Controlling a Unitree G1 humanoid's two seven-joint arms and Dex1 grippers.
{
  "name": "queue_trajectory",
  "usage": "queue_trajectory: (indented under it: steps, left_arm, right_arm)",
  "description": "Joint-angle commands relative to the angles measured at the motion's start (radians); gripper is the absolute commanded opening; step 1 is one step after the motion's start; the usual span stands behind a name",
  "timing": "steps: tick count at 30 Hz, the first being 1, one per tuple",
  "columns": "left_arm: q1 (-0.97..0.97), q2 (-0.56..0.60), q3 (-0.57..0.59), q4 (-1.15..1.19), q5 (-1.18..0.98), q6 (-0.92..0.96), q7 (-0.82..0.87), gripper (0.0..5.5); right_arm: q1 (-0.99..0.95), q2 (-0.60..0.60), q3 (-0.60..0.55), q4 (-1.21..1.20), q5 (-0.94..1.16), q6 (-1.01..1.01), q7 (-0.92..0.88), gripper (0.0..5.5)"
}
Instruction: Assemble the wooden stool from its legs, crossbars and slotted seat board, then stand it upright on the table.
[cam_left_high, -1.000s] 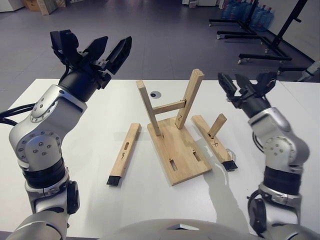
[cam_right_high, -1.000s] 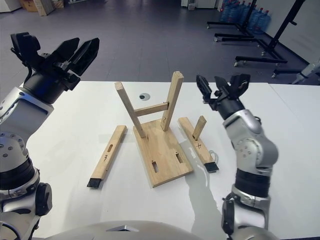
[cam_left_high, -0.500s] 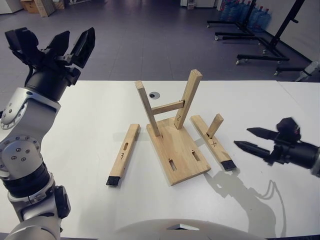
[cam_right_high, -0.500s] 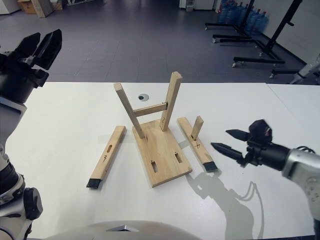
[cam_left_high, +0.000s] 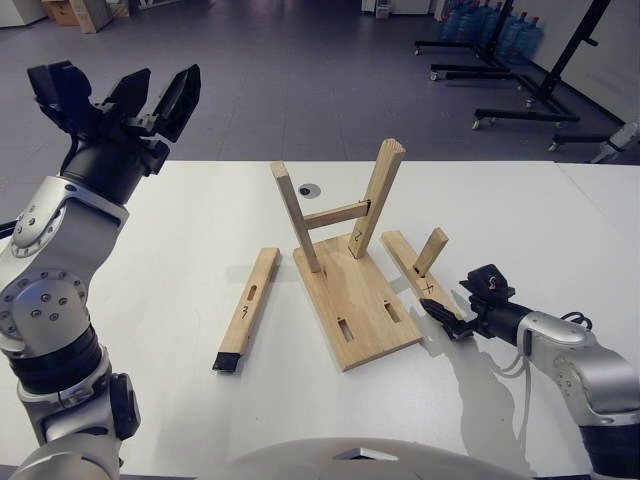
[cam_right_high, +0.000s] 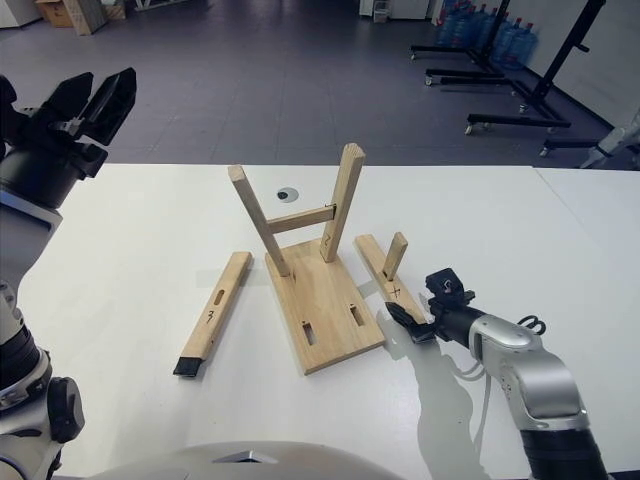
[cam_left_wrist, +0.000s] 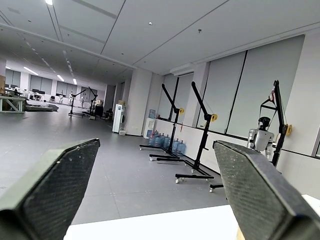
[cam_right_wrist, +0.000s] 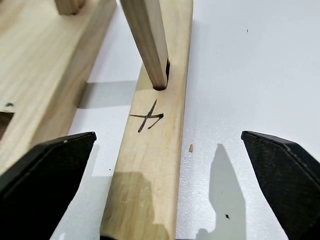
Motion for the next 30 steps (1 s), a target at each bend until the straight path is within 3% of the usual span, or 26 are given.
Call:
queue_trajectory:
  steps: [1,20,27,30]
  left_arm:
    - [-0.007,0.004,-0.009,0.007,0.007,-0.006,-0.001,4.15]
    - [-0.023,0.006,-0.03,0.023,0.006,-0.016,-0.015,4.15]
    - [-0.032,0.008,-0.023,0.039,0.001,-0.014,-0.013,4.15]
    - [-0.068,0.0,0.006,0.067,-0.055,-0.009,0.005,4.15]
  right_arm:
    - [0.002,0.022,0.075,0.056,-0.048,-0.01,0.007,5.16]
    - [0.042,0.011,0.091,0.182,-0.121,-0.145,0.027,2.07]
    - [0.034,0.016,0.071,0.188,-0.094,-0.17,0.052,2.05]
    - [-0.027,0.023,-0.032,0.221,-0.024,-0.172,0.069,2.05]
